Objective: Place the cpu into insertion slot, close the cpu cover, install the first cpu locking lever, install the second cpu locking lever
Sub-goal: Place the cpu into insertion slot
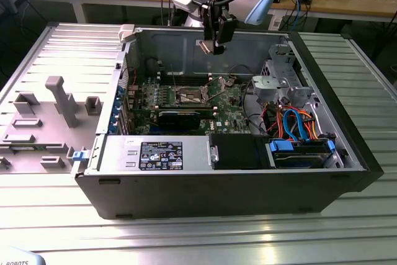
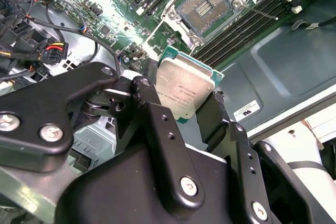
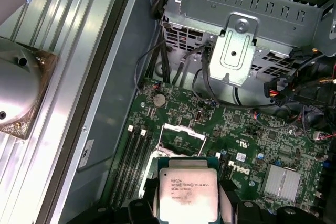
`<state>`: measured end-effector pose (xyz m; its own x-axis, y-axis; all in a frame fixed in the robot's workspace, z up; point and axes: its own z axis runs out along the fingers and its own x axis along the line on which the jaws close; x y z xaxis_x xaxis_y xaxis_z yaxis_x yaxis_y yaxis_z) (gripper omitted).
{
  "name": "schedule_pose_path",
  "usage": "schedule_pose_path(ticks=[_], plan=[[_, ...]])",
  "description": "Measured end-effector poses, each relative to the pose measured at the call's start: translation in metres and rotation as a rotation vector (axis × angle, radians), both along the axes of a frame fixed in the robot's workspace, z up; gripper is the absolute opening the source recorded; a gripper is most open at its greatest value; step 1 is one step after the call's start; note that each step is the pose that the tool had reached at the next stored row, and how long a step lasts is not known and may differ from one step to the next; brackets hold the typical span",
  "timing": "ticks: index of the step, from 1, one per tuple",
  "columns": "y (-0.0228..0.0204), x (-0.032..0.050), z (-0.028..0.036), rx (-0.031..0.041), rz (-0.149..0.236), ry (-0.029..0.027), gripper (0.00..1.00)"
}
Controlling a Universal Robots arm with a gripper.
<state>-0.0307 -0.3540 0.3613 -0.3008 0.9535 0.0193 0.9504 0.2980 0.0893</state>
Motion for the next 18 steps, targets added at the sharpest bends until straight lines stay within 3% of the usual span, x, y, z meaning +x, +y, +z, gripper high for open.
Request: schedule_pose_path(ticks=[9,16,18], plan=[[0.0000,-0.0001,0.0000,0.0000,-0.007,0.0000,0.54],[0.0000,-0.0001,-0.0001,0.0000,-0.090,0.0001,0.54],[0.0000,-0.0001,-0.0001,0.0000,-0.091,0.0000,0.54]])
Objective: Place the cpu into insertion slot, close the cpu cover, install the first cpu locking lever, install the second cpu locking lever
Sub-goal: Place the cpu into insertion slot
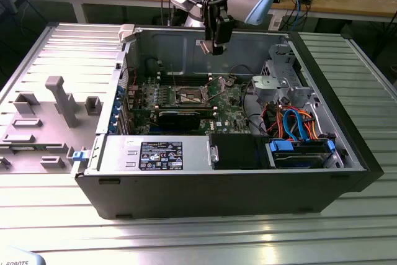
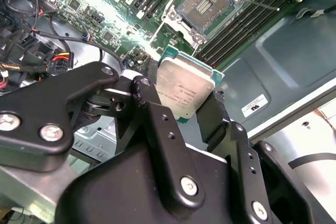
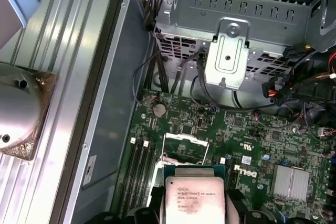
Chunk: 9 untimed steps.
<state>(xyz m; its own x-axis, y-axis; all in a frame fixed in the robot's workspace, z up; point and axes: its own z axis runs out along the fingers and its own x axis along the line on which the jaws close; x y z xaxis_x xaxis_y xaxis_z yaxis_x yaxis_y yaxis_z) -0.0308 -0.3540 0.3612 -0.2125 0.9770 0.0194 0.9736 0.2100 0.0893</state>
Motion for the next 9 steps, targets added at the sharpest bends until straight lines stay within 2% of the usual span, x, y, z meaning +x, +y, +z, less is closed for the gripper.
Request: schedule_pose_path(ticks=[9], plan=[[0.0000,0.0000,0.0000,0.0000,-0.004,0.0000,0.54]])
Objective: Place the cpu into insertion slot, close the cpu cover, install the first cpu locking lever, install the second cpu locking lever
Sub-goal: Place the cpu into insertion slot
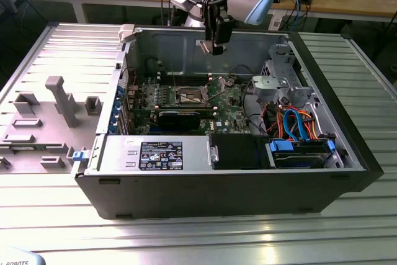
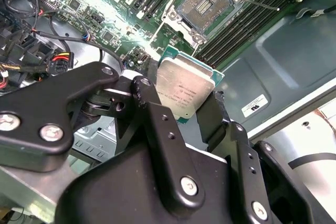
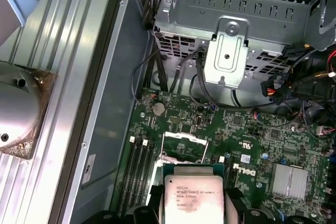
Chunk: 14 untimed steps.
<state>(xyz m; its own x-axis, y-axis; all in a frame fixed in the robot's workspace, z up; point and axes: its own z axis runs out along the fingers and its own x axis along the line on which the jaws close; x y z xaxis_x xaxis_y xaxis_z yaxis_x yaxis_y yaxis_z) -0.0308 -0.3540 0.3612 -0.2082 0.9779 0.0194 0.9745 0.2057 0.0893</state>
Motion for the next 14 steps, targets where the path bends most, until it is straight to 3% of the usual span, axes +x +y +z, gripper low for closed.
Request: schedule_pose_path(ticks=[5,10,14], plan=[[0.0000,-0.0006,-0.0003,-0.0001,-0.048,0.0001,0.54],[0.0002,-0.0037,-0.0012,0.0001,-0.051,0.0016,0.54],[0.0001,-0.0037,-0.0028,-0.0001,-0.110,0.0038,0.54]])
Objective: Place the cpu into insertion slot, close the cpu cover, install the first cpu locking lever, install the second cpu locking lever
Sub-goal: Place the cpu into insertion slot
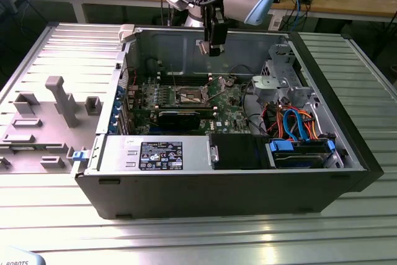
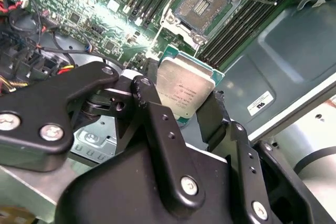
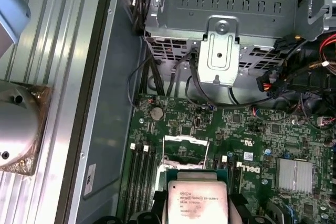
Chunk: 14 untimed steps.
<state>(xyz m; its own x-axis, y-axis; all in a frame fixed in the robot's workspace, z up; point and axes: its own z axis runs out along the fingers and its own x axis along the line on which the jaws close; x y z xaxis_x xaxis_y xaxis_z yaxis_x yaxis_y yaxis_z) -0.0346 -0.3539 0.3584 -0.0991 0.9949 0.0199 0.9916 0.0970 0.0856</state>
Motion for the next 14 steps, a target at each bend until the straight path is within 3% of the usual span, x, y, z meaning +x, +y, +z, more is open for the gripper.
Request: schedule_pose_path(ticks=[2,14], plan=[[0.0000,0.0000,-0.0003,0.0000,-0.019,0.0004,0.54],[0.0000,0.0000,-0.0004,0.0000,-0.019,0.0007,0.54]])
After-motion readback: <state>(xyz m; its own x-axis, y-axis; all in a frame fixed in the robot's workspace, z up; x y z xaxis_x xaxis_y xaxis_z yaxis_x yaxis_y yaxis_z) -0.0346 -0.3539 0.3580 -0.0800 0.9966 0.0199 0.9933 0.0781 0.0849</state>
